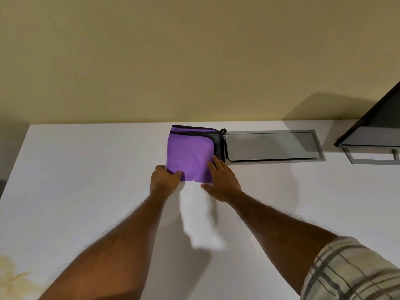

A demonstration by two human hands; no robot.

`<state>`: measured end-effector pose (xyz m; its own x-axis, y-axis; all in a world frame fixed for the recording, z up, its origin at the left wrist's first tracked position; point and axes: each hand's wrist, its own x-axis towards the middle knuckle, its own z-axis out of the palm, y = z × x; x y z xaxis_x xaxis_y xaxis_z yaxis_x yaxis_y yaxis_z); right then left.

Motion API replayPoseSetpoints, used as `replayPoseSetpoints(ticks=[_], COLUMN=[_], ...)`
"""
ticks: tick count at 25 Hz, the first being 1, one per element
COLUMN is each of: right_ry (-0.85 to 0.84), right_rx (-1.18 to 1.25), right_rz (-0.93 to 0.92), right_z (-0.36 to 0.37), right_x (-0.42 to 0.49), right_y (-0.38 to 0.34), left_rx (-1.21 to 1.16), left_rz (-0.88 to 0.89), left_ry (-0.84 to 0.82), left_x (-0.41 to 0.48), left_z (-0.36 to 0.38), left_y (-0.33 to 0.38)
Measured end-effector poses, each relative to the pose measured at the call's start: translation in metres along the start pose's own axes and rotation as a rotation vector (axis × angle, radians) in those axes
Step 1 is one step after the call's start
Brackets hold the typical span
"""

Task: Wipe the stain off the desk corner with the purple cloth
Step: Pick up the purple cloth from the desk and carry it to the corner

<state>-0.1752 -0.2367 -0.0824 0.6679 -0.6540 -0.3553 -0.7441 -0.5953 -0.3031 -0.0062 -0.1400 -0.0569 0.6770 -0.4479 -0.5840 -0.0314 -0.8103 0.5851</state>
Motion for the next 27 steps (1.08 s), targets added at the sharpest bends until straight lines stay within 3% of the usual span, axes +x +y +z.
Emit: replayPoseSetpoints(ticks=[4,7,11,13,16,18,23,27], right_ry=[-0.014,-0.014,0.003,0.109,0.441,0.526,0.414,0.291], right_rx=[0.002,-0.002,0.128,0.264,0.269,0.209,0.096,0.191], right_rz=[-0.012,-0.016,0.02,-0.011,-0.301,-0.468,-0.53,-0.392], right_z=[0.01,0.005,-0.027,-0.052,-0.085,-0.107,-0.128,-0.125], right_x=[-0.002,0.0,0.016,0.026,0.042,0.045,0.041,0.014], right_y=[0.003,0.002,-0.005,-0.012,-0.019,-0.028,-0.04,-0.05], left_rx=[-0.117,-0.154,-0.116,-0.065,0.18,0.316,0.474,0.399], left_rz=[-0.117,-0.066,0.217,0.394,0.643,0.744,0.913,0.94], left_ry=[-0.027,-0.003,0.084,0.111,0.158,0.194,0.293,0.357], left_x=[0.011,0.012,-0.01,-0.02,-0.031,-0.04,-0.067,-0.093], left_z=[0.005,0.002,-0.006,-0.013,-0.032,-0.047,-0.087,-0.122], left_y=[0.007,0.013,0.037,0.052,0.075,0.085,0.083,0.061])
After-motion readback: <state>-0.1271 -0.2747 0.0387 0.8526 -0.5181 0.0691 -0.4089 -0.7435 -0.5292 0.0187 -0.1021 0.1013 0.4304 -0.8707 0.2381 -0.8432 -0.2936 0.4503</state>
